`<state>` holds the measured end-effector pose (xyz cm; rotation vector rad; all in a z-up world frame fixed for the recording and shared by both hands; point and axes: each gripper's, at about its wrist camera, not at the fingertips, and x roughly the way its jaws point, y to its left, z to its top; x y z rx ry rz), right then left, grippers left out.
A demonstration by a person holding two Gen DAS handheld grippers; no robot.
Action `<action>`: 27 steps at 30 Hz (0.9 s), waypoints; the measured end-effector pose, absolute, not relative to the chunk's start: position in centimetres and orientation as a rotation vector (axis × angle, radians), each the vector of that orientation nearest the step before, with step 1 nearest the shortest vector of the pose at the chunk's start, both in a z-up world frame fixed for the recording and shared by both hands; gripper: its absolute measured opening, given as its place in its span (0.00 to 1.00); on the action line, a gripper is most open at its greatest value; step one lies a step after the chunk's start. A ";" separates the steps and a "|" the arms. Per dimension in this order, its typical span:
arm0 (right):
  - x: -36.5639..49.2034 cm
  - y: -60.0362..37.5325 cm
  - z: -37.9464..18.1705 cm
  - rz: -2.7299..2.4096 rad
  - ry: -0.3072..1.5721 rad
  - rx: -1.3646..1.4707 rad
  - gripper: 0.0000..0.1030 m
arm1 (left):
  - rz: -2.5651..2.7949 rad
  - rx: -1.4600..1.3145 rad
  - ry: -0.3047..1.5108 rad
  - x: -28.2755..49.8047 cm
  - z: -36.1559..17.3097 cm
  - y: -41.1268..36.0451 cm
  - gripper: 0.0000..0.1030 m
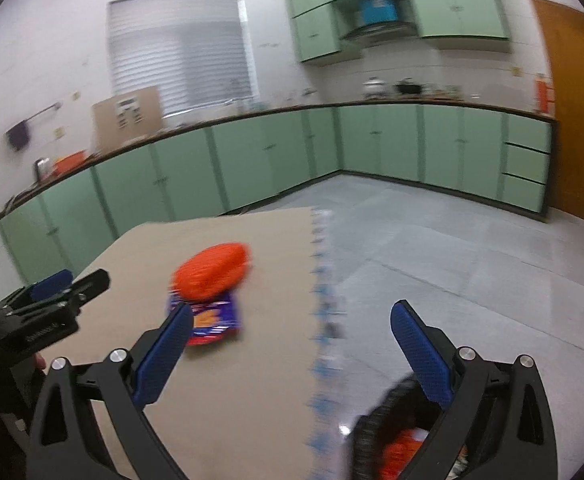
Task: Collect trash
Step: 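Move both tools from the bin back over the foam net and snack bag, then grasp the orange foam net with the right tool and lift it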
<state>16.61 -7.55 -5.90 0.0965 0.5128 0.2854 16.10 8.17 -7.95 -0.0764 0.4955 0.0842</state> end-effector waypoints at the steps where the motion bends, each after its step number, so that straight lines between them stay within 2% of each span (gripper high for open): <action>1: 16.9 -6.6 -6.1 0.302 0.517 0.088 0.94 | 0.102 -0.075 0.499 16.1 -8.1 9.1 0.82; 12: 23.0 1.8 -7.7 0.395 0.585 0.007 0.94 | 0.184 -0.116 0.557 16.8 -10.0 15.0 0.82; 22: 27.5 5.5 -9.3 0.380 0.649 -0.002 0.87 | 0.234 -0.132 0.556 18.8 -9.8 17.9 0.82; 24: 28.4 5.9 -9.9 0.374 0.680 -0.001 0.84 | 0.235 -0.136 0.561 19.1 -9.9 18.2 0.82; 27: 29.4 6.0 -10.6 0.390 0.729 0.013 0.70 | 0.233 -0.142 0.566 19.5 -10.0 18.0 0.82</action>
